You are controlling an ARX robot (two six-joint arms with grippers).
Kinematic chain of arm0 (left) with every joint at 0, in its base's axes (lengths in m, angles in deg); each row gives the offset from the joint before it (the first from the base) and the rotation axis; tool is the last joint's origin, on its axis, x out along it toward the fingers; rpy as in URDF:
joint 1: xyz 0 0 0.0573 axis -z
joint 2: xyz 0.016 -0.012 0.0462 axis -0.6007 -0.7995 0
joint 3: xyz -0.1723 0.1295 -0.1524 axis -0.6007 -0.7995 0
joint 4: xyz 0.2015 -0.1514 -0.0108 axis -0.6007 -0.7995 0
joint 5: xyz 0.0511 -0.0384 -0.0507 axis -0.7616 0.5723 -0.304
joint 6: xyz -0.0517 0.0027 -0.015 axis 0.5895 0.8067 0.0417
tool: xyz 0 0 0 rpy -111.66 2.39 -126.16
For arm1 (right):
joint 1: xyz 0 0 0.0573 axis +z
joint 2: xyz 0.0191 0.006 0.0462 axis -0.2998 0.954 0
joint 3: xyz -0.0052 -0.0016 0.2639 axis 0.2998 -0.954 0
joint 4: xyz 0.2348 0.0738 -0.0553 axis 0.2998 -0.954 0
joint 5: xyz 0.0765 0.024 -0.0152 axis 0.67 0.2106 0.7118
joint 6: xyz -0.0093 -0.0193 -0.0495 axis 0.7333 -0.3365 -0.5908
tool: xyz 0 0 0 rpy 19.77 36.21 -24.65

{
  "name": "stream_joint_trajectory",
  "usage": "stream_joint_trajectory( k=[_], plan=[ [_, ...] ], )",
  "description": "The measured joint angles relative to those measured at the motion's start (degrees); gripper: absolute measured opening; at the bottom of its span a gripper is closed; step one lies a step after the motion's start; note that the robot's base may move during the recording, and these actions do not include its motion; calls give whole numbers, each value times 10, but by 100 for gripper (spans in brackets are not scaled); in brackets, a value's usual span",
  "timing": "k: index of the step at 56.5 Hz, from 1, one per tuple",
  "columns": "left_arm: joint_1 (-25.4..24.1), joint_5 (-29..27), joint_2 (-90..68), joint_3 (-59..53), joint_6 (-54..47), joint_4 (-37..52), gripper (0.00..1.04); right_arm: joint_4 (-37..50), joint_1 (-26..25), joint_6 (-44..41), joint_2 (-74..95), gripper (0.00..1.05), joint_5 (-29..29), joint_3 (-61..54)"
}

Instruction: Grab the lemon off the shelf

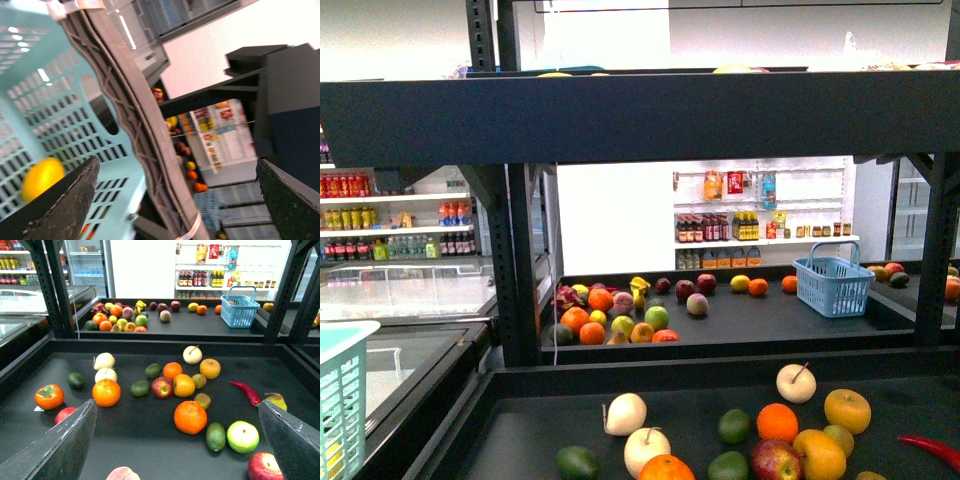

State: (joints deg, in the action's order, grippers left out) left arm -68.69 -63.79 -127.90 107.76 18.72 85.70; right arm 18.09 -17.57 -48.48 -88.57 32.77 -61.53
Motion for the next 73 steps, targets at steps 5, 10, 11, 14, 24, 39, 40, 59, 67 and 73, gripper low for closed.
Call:
stream_joint_trajectory(
  k=[5,10,11,14,24,39,40,59,67,73],
  plan=[
    [1,-28,53,-1,-105,-99,97,0,0,0,0,97,0,0],
    [7,-60,127,-12,-224,-179,97,0,0,0,0,97,0,0],
    [10,-67,144,-15,-245,-195,97,0,0,0,0,97,0,0],
    [22,-77,197,-29,-293,-226,97,0,0,0,0,97,0,0],
    [102,-135,365,-79,-382,-300,97,0,0,0,0,97,0,0],
    [306,-224,601,-207,-538,-329,66,0,0,0,0,97,0,0],
    [310,-225,617,-221,-545,-332,62,0,0,0,0,97,0,0],
    [316,-237,753,-385,-571,-303,2,0,0,0,0,97,0,0],
    [316,-237,817,-426,-575,-328,3,0,0,0,0,97,0,0],
    [316,-237,841,-453,-574,-322,3,0,0,0,0,97,1,0]
  ],
)
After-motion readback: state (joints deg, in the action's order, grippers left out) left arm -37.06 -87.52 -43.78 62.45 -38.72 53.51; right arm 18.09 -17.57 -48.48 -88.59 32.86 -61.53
